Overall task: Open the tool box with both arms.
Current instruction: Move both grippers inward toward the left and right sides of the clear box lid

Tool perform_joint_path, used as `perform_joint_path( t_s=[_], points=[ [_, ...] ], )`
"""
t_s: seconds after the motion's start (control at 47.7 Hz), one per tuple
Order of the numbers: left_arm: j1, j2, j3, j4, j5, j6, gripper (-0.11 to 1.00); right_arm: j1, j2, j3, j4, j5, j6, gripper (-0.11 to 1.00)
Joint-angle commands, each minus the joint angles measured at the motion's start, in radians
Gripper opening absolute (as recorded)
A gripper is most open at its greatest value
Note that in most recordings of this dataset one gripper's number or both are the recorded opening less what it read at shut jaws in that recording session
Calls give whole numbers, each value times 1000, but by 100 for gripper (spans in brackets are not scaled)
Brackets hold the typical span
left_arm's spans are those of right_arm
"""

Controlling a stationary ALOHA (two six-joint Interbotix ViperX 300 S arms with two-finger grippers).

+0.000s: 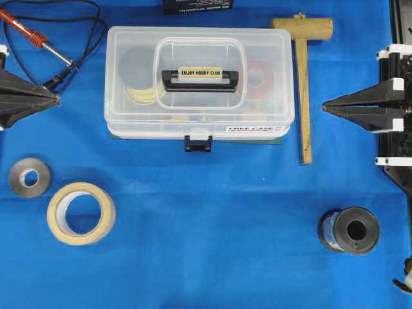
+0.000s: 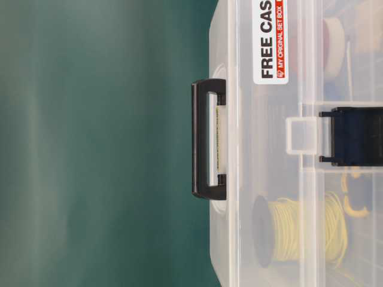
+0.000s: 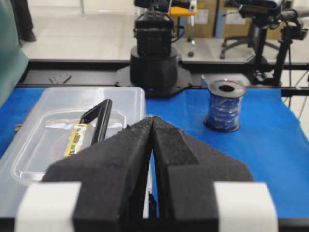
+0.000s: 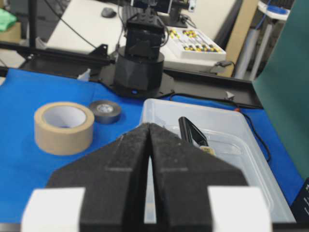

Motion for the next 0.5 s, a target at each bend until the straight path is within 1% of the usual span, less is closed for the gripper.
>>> perform_joint_path(
  t_s=[0.0,0.105,0.21,0.356,0.482],
  points=[
    [8,11,-20,-31,6,15,0,-5,8,-35,2,-6,3,0],
    [17,12,-20,-31,49,34,0,-12,3,-43,6,43,3,0],
    [58,12,-17,-32,91,38,0,-29,-11,-52,6,112,6,0],
    [112,15,-15,-34,169,37,0,-63,-25,-54,18,204,6,0],
    [133,15,-5,-32,218,48,0,-94,-23,-52,26,273,6,0]
  ],
)
